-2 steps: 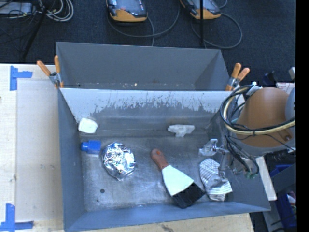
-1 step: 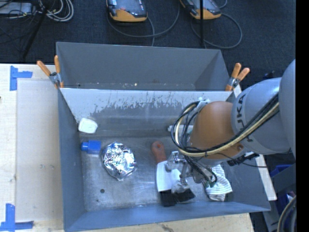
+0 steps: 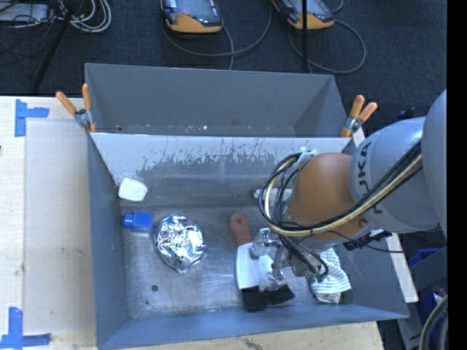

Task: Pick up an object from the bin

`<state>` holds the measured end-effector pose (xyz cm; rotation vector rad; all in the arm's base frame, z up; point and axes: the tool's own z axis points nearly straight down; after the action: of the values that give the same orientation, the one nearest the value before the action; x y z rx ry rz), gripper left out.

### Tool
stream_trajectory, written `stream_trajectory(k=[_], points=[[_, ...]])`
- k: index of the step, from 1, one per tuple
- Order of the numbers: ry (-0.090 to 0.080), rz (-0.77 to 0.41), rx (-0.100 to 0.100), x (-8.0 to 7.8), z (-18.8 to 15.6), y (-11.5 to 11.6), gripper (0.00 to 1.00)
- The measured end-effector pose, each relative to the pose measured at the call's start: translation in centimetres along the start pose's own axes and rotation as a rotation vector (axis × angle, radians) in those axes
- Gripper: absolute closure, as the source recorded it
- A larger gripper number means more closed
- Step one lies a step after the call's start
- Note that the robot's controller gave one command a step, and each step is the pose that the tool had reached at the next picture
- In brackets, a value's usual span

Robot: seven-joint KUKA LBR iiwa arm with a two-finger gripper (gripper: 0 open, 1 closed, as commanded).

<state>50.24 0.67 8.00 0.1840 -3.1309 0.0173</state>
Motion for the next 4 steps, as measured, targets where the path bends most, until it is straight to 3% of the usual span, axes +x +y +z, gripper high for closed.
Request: stream_trajectory(k=[1, 2, 3, 4], points=[[-0.003, -0.047, -0.011, 0.6, -20.3, -0.4, 1.0], [-0.008, -0.049, -0.011, 0.5, -21.5, -0.5, 1.0], [-0.006, -0.123, -0.01, -0.1, -7.4, 0.7, 0.0], [-0.005, -0.125, -0.011, 0.0, -7.3, 0.8, 0.0]])
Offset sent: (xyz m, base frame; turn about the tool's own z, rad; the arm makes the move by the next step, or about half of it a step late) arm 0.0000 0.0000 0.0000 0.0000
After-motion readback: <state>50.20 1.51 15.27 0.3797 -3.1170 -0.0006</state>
